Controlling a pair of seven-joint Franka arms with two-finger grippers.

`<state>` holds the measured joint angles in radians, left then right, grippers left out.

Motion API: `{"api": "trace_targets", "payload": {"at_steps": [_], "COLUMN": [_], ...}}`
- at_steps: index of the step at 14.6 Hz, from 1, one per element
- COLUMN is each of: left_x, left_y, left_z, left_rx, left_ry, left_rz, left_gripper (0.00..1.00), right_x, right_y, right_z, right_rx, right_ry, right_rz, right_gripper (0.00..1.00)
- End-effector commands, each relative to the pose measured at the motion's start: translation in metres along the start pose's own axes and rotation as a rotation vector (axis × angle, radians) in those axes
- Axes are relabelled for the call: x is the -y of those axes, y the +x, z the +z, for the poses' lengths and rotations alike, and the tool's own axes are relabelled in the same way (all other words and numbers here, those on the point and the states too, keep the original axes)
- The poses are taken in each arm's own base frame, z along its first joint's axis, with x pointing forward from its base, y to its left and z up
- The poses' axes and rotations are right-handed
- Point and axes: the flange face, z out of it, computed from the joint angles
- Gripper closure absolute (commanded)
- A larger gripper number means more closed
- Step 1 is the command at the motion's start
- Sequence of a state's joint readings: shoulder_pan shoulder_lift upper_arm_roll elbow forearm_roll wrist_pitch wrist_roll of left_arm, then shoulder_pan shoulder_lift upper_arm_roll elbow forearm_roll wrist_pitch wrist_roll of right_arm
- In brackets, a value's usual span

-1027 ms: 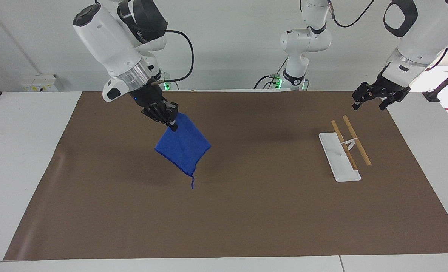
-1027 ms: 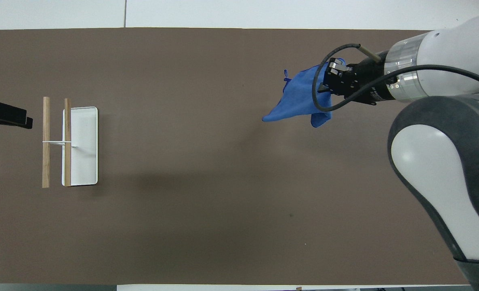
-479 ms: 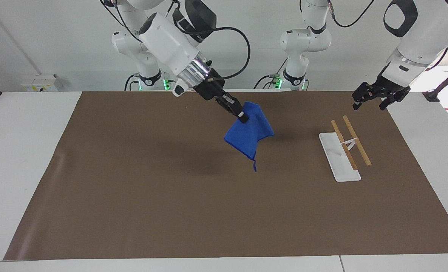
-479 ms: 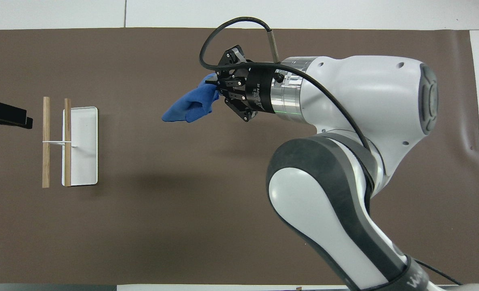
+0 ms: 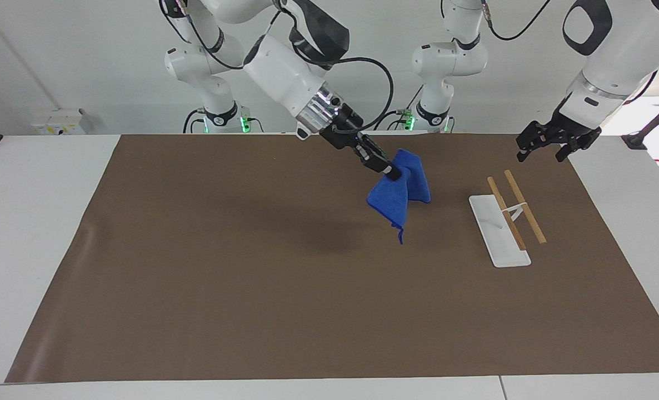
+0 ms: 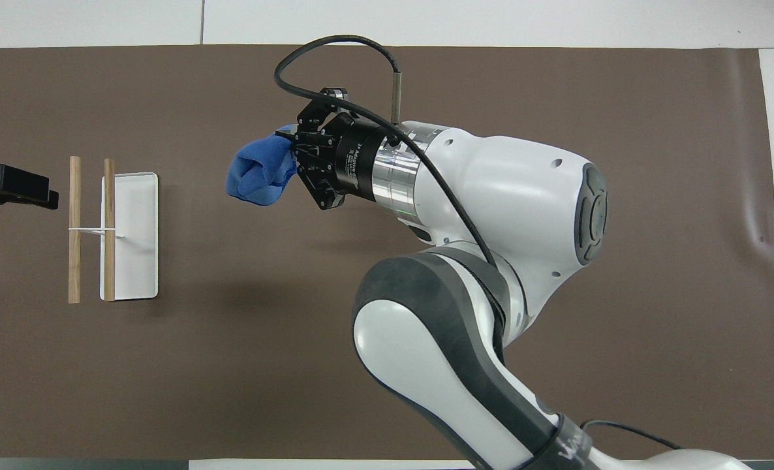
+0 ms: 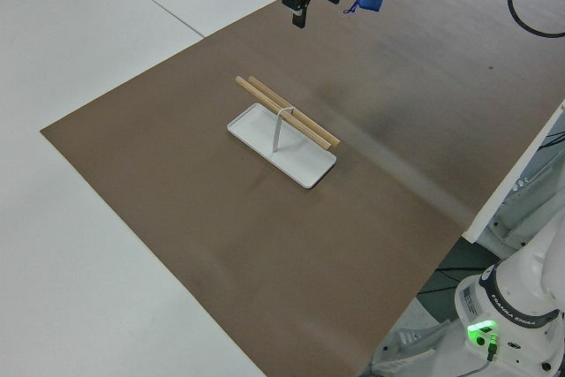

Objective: Right arm passes towel to left arm to hang
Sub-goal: 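Lift the blue towel with the right gripper toward the left gripper, then grasp the towel with the left gripper while the right gripper holds it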

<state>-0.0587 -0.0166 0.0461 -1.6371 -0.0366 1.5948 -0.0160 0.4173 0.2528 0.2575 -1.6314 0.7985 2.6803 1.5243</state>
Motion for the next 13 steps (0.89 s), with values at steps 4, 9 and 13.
{"api": "trace_targets", "payload": {"at_steps": [4,9,13], "left_x": [-0.067,-0.141,-0.163], "left_y": [-0.003,0.016,0.025], "left_z": [0.032,0.069,0.108], "left_rx": [0.026,0.104,0.178], "left_ry": [-0.182,-0.265,-0.236], "left_rz": [-0.612,-1.203,-1.322], "left_gripper": [0.00,0.00,0.00], "right_x": [-0.008,-0.016,-0.028], "right_y": [-0.013,-0.020,-0.030], "right_z": [0.014,0.018,0.025], "right_rx": [0.061,0.067,0.070], "right_ry": [0.026,0.015,0.025], "right_rz": [0.125,0.119,0.105], "right_gripper": [1.00,1.00,1.00]}}
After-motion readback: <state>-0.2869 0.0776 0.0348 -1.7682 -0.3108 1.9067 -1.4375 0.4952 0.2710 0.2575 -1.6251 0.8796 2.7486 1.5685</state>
